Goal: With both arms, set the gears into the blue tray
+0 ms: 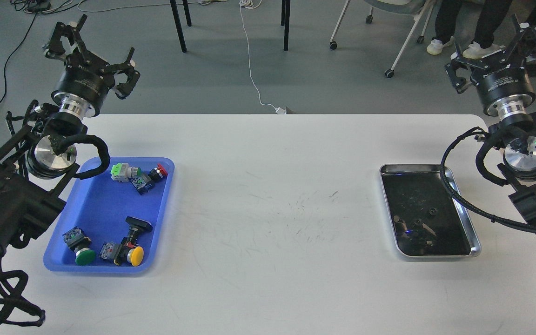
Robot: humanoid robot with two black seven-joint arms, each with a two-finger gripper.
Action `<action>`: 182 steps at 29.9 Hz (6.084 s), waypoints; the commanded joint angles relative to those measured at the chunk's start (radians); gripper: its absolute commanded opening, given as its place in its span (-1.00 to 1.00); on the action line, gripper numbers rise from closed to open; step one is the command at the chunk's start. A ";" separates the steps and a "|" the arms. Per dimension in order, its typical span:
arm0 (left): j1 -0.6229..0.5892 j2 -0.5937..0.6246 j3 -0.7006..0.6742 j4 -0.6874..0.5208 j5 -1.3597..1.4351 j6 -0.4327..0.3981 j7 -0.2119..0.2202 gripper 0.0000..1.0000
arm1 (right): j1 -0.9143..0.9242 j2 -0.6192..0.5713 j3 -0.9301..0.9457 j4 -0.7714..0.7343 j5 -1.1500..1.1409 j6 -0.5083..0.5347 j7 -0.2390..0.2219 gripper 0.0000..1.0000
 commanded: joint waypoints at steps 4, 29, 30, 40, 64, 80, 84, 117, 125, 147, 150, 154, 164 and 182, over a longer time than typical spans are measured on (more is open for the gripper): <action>-0.001 0.032 0.005 0.000 0.003 -0.008 -0.001 0.96 | 0.001 -0.001 0.008 0.009 0.001 0.000 0.003 0.99; 0.004 0.064 0.003 -0.009 -0.004 -0.014 -0.003 0.96 | 0.530 -0.170 -0.651 0.200 -0.528 0.000 -0.002 0.98; 0.005 0.066 0.002 -0.009 -0.008 -0.014 -0.001 0.96 | 0.559 -0.167 -0.697 0.212 -0.585 0.000 -0.002 0.98; 0.008 0.080 -0.009 -0.009 -0.010 -0.013 -0.004 0.96 | 0.789 -0.118 -1.116 0.357 -1.142 0.000 0.033 0.96; 0.025 0.080 0.000 -0.009 -0.010 -0.013 -0.011 0.96 | 0.708 -0.174 -1.577 0.530 -1.805 -0.098 0.174 0.40; 0.040 0.075 0.003 -0.009 -0.010 -0.013 -0.011 0.96 | 0.621 -0.211 -1.570 0.527 -1.866 -0.111 0.174 0.10; 0.047 0.074 0.003 -0.011 -0.010 -0.014 -0.011 0.96 | 0.605 -0.205 -1.569 0.510 -1.866 -0.114 0.174 0.08; 0.062 0.072 0.005 -0.011 -0.008 -0.013 -0.011 0.96 | 0.510 -0.164 -1.517 0.436 -1.866 -0.196 0.174 -0.80; 0.062 0.072 0.005 -0.011 -0.008 -0.013 -0.011 0.96 | 0.599 -0.181 -1.495 0.514 -1.854 -0.210 0.174 -0.79; 0.062 0.084 0.006 -0.011 -0.005 -0.006 -0.006 0.96 | 0.538 0.169 -1.415 0.478 -1.601 -0.449 0.174 -0.79; 0.062 0.084 0.006 -0.009 -0.004 -0.005 -0.006 0.96 | 0.532 0.201 -1.415 0.452 -1.595 -0.450 0.174 -0.79; 0.062 0.083 0.006 -0.011 0.000 -0.005 -0.006 0.96 | 0.466 0.232 -1.396 0.392 -1.592 -0.475 0.174 -0.79; 0.062 0.084 0.006 -0.009 0.001 -0.006 -0.003 0.96 | 0.383 0.321 -1.353 0.321 -1.590 -0.484 0.174 -0.77; 0.064 0.087 0.006 -0.009 0.001 -0.009 -0.003 0.96 | 0.400 0.321 -1.356 0.328 -1.590 -0.479 0.174 0.13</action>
